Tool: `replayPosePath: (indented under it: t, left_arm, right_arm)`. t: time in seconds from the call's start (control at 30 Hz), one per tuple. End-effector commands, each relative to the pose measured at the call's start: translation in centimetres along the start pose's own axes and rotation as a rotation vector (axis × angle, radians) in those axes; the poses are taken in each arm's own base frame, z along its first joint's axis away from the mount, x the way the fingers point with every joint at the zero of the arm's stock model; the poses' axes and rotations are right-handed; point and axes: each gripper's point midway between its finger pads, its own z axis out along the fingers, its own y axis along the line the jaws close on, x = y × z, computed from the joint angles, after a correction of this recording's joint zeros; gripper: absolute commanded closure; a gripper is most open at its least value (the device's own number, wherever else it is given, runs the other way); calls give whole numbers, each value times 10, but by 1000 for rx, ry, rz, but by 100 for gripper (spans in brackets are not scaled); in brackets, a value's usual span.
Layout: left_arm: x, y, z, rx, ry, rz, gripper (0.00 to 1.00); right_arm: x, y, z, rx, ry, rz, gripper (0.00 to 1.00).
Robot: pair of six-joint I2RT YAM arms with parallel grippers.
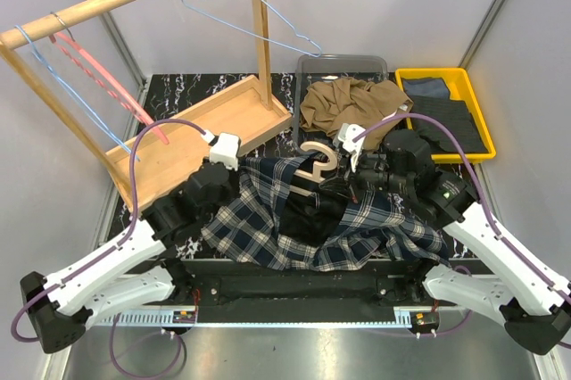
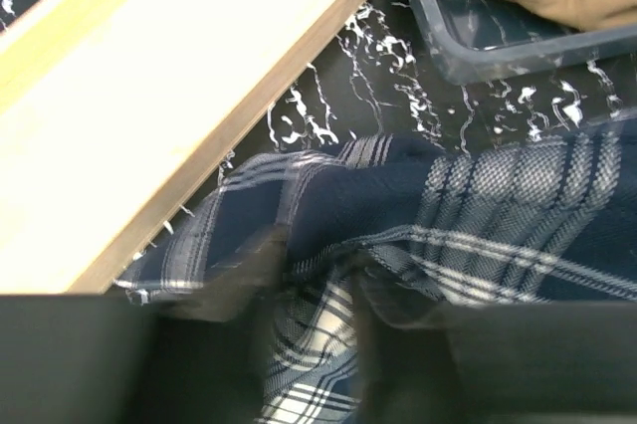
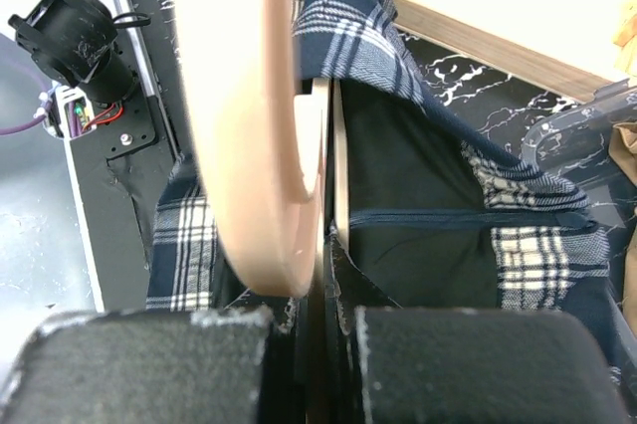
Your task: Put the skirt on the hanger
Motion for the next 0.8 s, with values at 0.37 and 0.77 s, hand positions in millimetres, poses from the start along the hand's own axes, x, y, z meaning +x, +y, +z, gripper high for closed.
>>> replayPosePath:
  t: [0.37,0.77]
  left_arm:
    - [-46,41,-5,-248,-122,-72,100]
    - [-125,41,-53,-122,-293,-104,6]
  right_arm:
    - [-41,3,-33,51,-134,-102,100]
    - [-98,-9,-40,121,-265,-158,100]
